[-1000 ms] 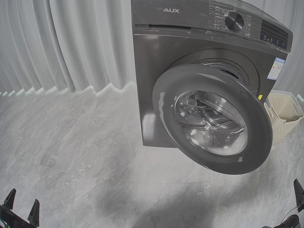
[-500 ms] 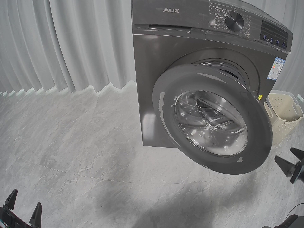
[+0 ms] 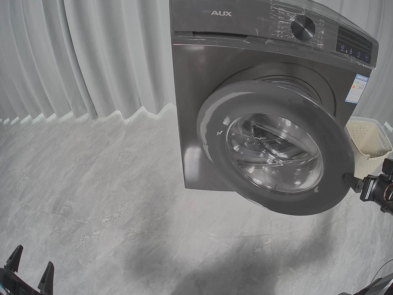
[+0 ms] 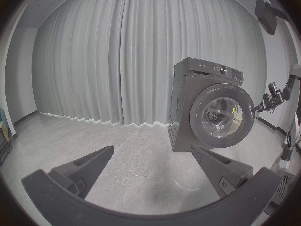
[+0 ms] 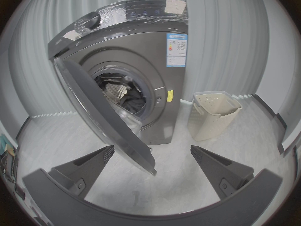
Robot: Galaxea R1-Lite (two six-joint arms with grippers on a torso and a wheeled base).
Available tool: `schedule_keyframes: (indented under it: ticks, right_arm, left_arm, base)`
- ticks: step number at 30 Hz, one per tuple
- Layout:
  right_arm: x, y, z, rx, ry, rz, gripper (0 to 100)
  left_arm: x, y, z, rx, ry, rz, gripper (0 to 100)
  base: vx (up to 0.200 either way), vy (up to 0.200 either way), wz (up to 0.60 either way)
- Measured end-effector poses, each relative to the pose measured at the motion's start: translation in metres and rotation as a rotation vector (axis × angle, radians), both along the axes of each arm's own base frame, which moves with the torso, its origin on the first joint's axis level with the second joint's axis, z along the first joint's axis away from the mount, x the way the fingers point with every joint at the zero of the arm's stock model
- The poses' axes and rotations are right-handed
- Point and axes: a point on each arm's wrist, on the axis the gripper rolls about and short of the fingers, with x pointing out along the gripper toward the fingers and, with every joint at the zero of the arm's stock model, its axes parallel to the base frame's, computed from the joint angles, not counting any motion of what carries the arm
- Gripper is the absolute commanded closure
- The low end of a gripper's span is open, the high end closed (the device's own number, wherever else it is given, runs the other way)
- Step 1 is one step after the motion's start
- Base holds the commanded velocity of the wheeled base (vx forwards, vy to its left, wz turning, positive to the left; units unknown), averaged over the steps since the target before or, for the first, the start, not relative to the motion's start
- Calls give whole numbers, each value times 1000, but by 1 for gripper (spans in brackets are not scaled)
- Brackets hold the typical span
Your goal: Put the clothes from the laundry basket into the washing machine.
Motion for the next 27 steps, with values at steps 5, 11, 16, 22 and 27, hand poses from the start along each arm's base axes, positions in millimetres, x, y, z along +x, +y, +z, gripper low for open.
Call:
schedule_keyframes:
  ticks: [5, 11, 16, 22, 27]
  right_arm:
    - [9, -19, 6, -9, -29, -101, 0]
    - [9, -27, 3, -4, -30, -119, 0]
    - [-5, -21, -15, 0, 29, -25, 0]
    - [-28, -4, -33, 6, 69, 159, 0]
    - [-39, 11, -39, 26, 70, 325, 0]
  left_arm:
    - [0, 0, 0, 0, 0, 0, 0]
    - [0, 0, 0, -1, -1, 0, 0]
    - [0, 0, 0, 0, -2, 2, 0]
    - [0, 0, 0, 0, -1, 2, 0]
    - [0, 0, 0, 9, -1, 1, 0]
  base:
    - [0, -40, 0]
    - [0, -200, 0]
    - [0, -200, 0]
    - [0, -200, 0]
    - [0, -120, 0]
